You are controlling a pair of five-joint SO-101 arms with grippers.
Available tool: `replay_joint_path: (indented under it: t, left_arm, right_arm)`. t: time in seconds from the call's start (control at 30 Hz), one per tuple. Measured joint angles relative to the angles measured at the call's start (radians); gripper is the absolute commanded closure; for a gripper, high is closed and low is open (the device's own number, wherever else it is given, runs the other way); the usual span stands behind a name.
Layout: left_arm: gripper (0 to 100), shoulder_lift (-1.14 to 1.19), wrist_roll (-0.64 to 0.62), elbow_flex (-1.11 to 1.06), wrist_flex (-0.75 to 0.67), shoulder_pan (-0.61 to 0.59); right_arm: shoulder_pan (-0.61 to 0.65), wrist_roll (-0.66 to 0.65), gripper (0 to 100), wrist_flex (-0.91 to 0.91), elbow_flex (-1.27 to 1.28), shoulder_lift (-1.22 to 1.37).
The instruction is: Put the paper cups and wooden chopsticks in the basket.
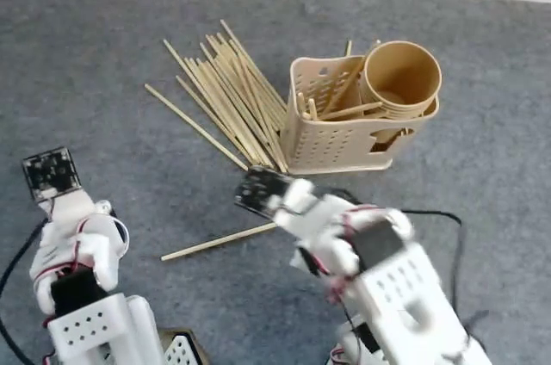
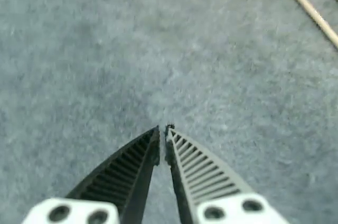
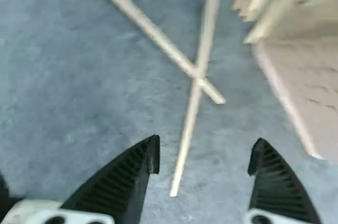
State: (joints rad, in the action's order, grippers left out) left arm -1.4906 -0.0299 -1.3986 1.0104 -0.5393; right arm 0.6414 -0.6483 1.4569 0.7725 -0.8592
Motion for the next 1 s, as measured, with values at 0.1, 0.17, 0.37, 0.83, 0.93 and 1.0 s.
replay_joint_path:
  t: [0.1, 0.17, 0.37, 0.83, 0.93, 1.0]
  left_arm:
    - [96, -0.081, 0.026, -0.054, 0.0, 0.0]
    - [96, -0.133, 0.032, -0.077, 0.0, 0.0]
    - [89, -0.267, 0.035, -0.132, 0.0, 0.0]
    - [89, -0.318, 0.035, -0.14, 0.0, 0.0]
    - [89, -0.318, 0.035, -0.14, 0.0, 0.0]
    - [89, -0.318, 0.035, -0.14, 0.0, 0.0]
  right_arm:
    - [0.029, -0.006, 72.1, -0.077, 0.0, 0.147]
    - [0.034, -0.026, 72.1, -0.129, 0.0, 0.239]
    - [0.037, -0.078, 72.1, -0.218, -0.069, 0.489]
    - [0.037, -0.14, 72.4, -0.422, -0.153, 0.879]
    - [0.037, -0.157, 72.4, -0.422, -0.172, 0.916]
    - [0.037, -0.16, 72.8, -0.423, -0.176, 0.934]
